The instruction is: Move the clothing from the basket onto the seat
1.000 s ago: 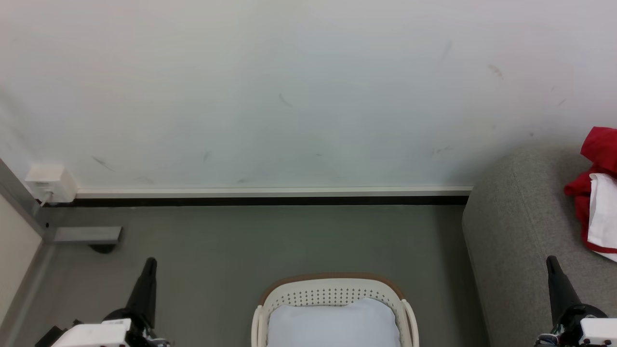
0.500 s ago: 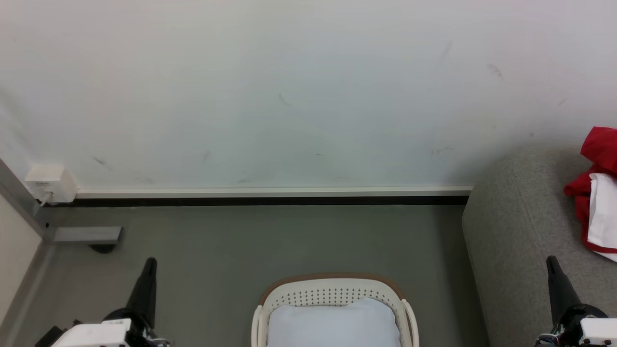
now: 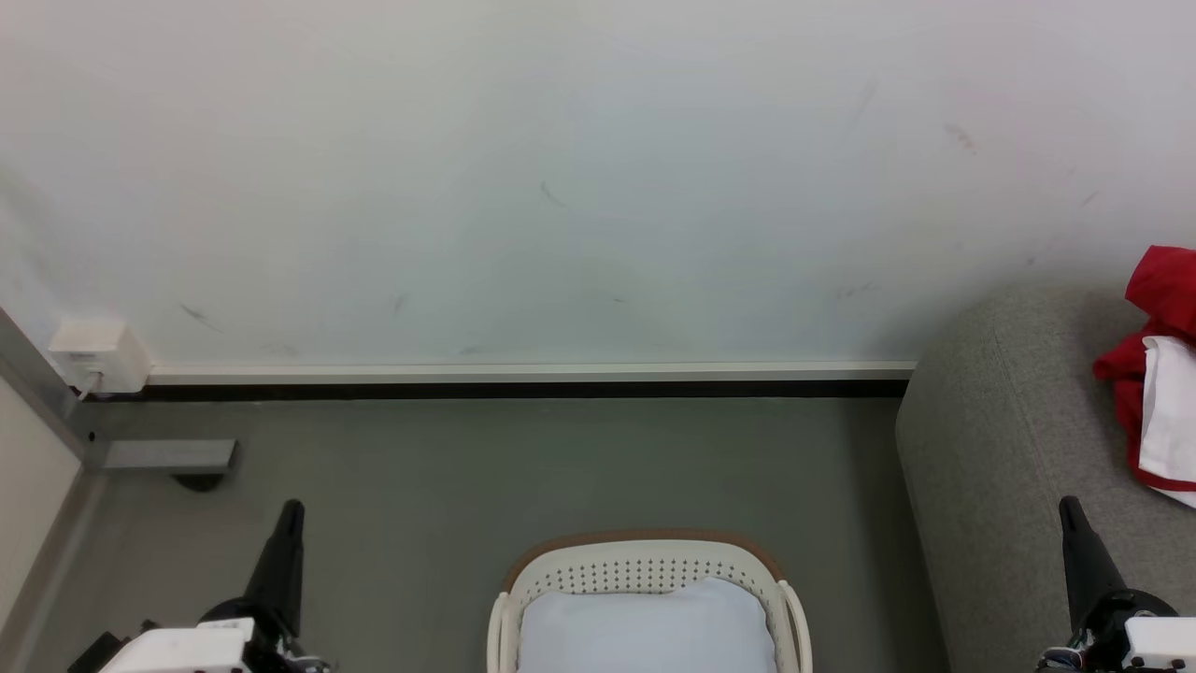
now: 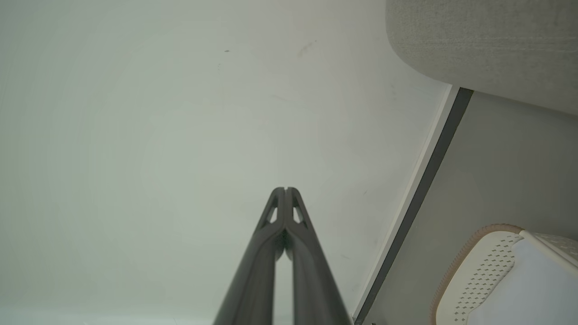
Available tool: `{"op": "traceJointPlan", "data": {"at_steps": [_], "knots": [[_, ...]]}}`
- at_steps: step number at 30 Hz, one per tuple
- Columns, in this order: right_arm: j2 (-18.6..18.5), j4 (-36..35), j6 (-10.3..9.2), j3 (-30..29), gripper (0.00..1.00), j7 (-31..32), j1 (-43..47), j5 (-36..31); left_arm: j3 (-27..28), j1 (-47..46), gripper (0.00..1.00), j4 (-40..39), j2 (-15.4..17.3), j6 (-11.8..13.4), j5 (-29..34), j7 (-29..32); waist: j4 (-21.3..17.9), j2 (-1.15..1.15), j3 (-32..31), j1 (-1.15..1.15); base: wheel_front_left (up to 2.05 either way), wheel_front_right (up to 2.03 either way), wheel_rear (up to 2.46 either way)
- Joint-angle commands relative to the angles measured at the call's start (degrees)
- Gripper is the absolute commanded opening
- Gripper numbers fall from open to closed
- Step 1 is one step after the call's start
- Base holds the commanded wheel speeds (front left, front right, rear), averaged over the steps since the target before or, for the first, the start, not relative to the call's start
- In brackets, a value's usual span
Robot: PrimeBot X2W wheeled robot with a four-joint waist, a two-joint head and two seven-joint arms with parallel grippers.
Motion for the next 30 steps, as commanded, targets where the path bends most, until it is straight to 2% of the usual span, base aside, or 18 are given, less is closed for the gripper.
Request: {"op": "traceJointPlan", "data": {"at_steps": [1, 30], "knots": [[-0.44, -0.29, -0.13, -0.20, 0.00, 0.17, -0.68, 0.06, 0.06, -0.49, 0.00, -0.18, 0.15, -0.23, -0.80, 0.21, 0.00, 0.00, 0.00, 0.00, 0.00, 0.00, 0.00], [-0.44, -0.29, -0.13, -0.20, 0.00, 0.17, -0.68, 0.06, 0.06, -0.50, 0.00, -0.18, 0.15, -0.23, -0.80, 0.20, 0.00, 0.00, 0.00, 0.00, 0.00, 0.00, 0.00]]}}
